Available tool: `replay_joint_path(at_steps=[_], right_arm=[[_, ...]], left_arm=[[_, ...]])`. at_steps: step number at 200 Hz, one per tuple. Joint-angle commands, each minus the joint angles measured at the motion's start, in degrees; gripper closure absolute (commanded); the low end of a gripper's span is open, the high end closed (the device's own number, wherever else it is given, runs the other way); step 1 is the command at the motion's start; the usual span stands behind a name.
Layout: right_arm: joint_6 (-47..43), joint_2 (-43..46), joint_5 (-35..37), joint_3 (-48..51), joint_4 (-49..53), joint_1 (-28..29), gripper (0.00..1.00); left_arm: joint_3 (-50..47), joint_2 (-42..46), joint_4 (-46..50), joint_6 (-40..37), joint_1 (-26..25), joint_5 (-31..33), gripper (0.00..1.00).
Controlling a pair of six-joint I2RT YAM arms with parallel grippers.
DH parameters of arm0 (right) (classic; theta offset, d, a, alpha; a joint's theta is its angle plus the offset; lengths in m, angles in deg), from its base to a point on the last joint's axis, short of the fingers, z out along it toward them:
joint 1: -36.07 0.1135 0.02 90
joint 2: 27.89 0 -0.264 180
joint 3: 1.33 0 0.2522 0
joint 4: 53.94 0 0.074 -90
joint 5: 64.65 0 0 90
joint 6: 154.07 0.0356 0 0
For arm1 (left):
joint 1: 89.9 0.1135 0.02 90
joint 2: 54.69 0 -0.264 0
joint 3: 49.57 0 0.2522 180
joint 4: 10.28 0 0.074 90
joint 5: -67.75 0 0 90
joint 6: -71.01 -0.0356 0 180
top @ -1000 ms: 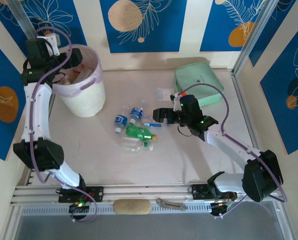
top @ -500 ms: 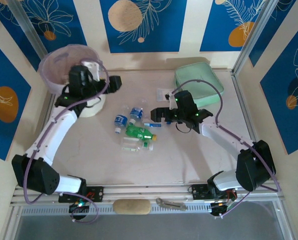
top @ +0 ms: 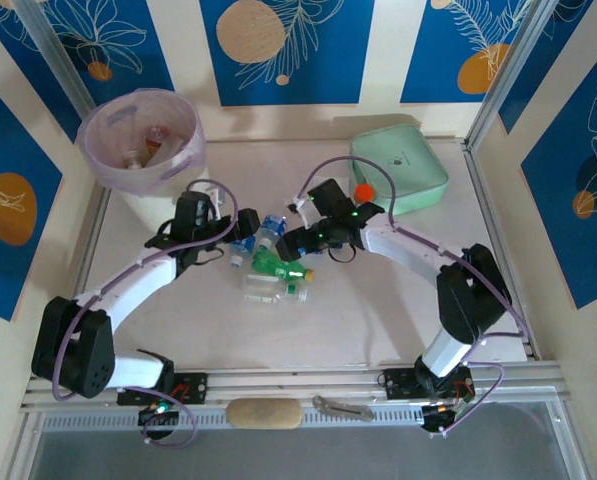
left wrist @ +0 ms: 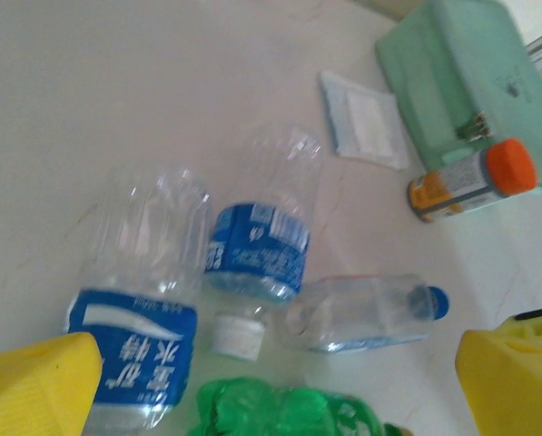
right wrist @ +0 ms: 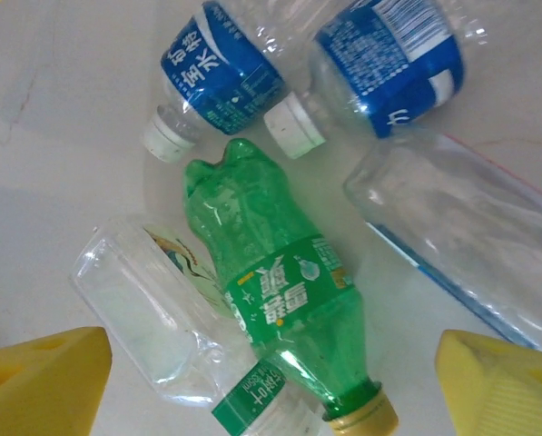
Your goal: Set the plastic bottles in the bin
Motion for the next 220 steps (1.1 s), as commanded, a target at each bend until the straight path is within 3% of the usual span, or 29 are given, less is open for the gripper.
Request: replay_joint_path(at_steps=[1,86,220], right_arm=[[-5.46,-3.01,-0.86,-3.54,5.06,1.22,0.11],[-14.01,-10.65,11.47,-6.31,12.98,5.92,0.15],[-17.29,-17.98,16.42,-7.57,9.12,10.16,0.22]], left_arm=[[-3.05,2.15,-3.26,2.57,-0.19,1.5,0.0],[-6.61,2.55,-6.03,3.96,0.09,4.28,0.0],[-9.66,3.61,-10.55,7.2,0.03,4.16,0.0]])
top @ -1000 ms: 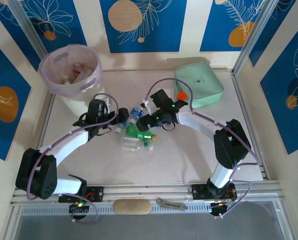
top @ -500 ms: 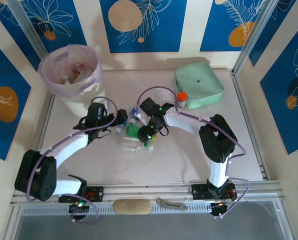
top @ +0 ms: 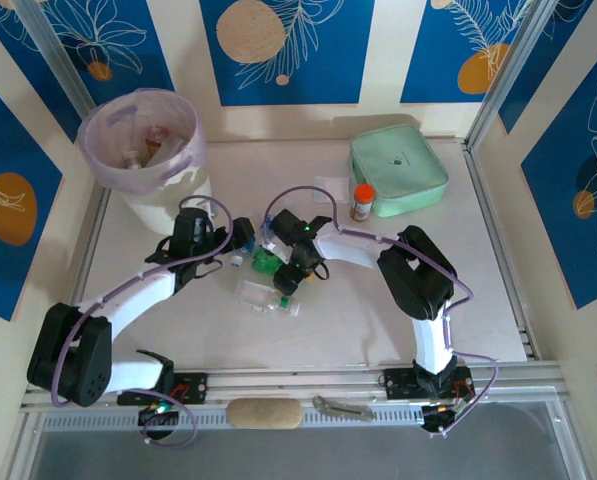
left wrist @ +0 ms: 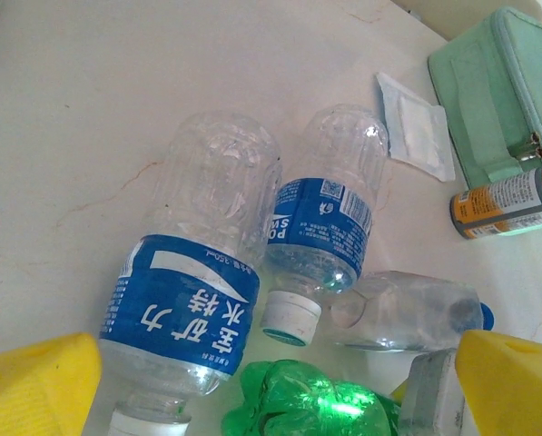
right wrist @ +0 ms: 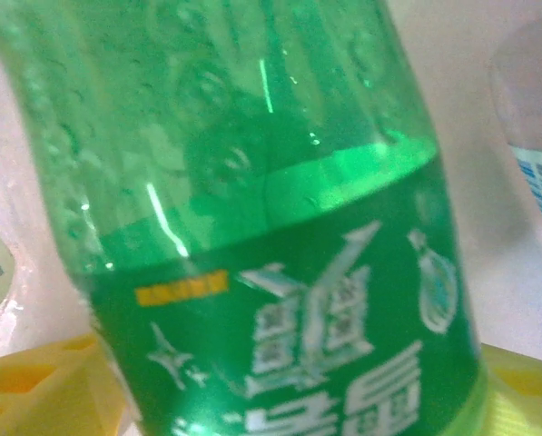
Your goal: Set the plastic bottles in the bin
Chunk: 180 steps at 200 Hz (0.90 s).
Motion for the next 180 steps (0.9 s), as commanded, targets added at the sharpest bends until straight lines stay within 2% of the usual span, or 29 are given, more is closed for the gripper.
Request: replay_joint_path(at_steps=[1,36,72,118,139,180], right_arm=[[-1.47,-1.4,0.78,-1.63,-0.85,0.67,0.22],[-1.64,-2.02,1.58,-1.21,-1.82,1.28,0.29],[-1.64,-2.05,0.96,-0.9,-2.56,1.88,0.44],[-1.65,-0.45,0.41,-0.24,-3.94,2.09,0.55],[-0.72,1.36,-1.59,0.21,-4.73,1.28,0.58],[4.63,9.16,-9.87,3.38,-8.67,-2.9,0.6]], left_arm=[[-1.14,0.98,-2.35,1.59,0.0,-0.17,0.0],[-0.89,0.81,-0.93,1.54,-0.02,0.54,0.0],[-0.9,1.2,-1.4,1.19,0.04,0.92,0.0],[-0.91,1.19,-2.12,2.08,0.04,-0.09,0.0],[-0.61,1.47,-3.52,3.56,-0.01,-2.12,0.0],[1.56,4.02,-4.36,6.2,-0.1,-4.47,0.0]])
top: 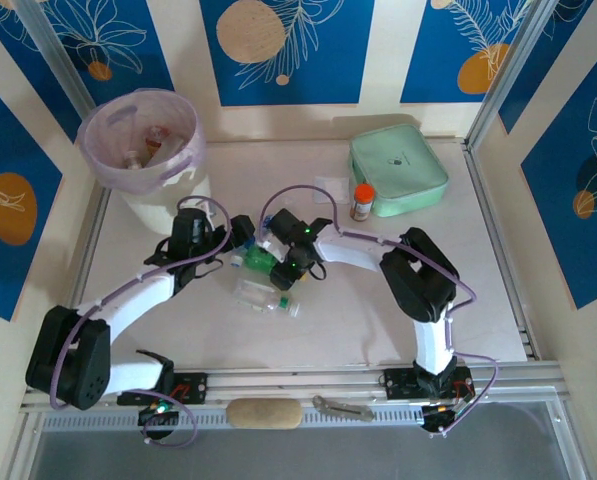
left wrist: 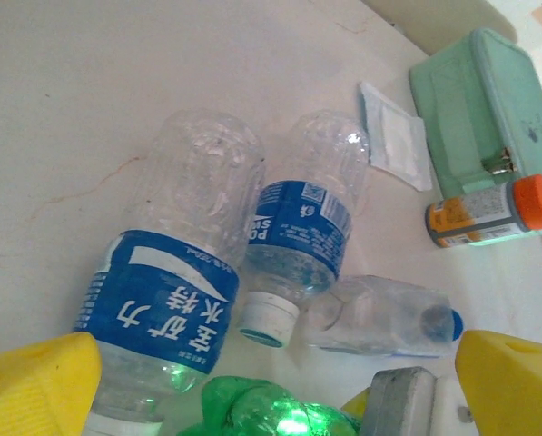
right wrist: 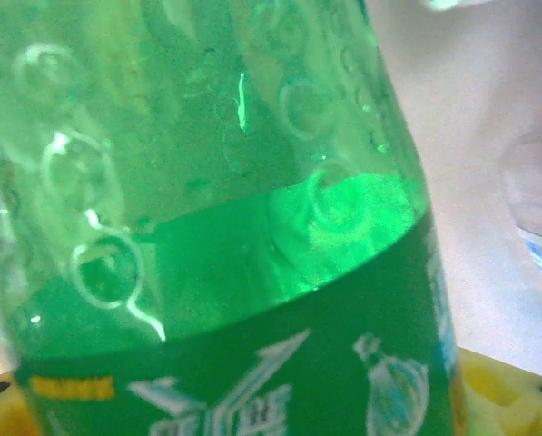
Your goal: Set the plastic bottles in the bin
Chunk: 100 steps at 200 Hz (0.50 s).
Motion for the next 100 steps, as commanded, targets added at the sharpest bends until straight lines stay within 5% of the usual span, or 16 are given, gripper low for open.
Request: replay_joint_path(at_steps=[1,60,100], right_arm=[[4.05,6.97,-7.06,1.86,-3.38,-2.78,0.6],[18.85,18.05,-20.29,8.75,-15.05,-11.82,0.61],[24.01,19.27,-20.27,7.99,-15.83,-12.81,0.61]], left_arm=[[2.16,2.79,-2.4,2.36,-0.1,-2.62,0.0],[2.79,4.79,-7.87,10.18,-1.8,-4.07,0.0],[4.12,3.19,-14.62,13.69,-4.85,-4.14,0.0]])
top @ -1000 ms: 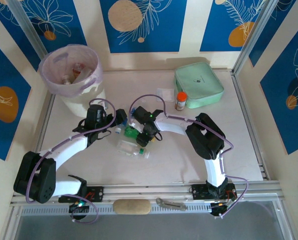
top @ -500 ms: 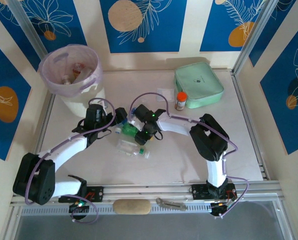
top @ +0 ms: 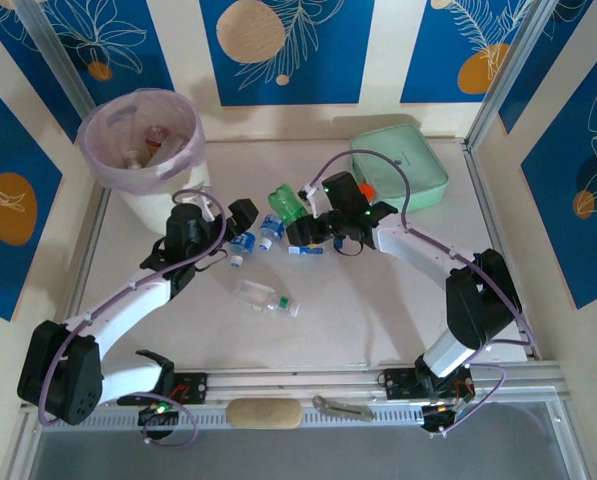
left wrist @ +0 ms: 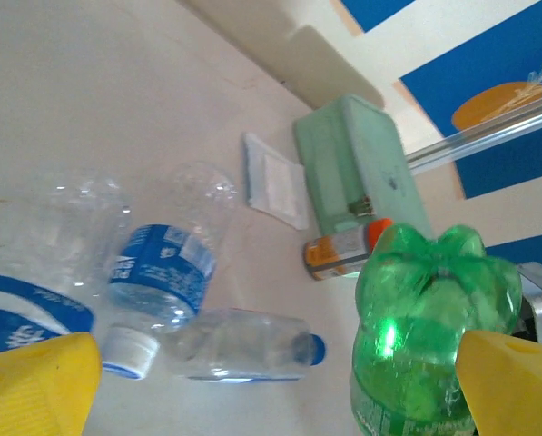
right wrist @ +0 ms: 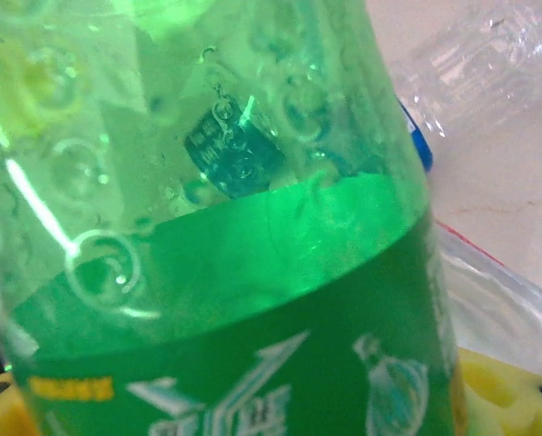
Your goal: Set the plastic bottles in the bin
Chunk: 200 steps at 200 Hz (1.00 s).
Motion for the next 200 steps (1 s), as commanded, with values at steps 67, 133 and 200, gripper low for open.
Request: replay_joint_path(at_steps=[67,133,200], right_arm=[[6.93,2.11,-6.98,0.62,-4.94,0.54,0.61],[7.47,3.42,-9.92,2.14,-7.85,0.72,0.61],[7.82,3.13,-12.43,2.66,-8.84,0.94,0.61]], left_arm=[[7.3,-8.15,-11.33,3.66,-5.77,-3.63,0.0],[9.81,-12.63,-12.55,3.69,-7.39,-5.79,0.02],[9.14,-13.45,-14.57,4.09,-7.74,-6.31,0.28]])
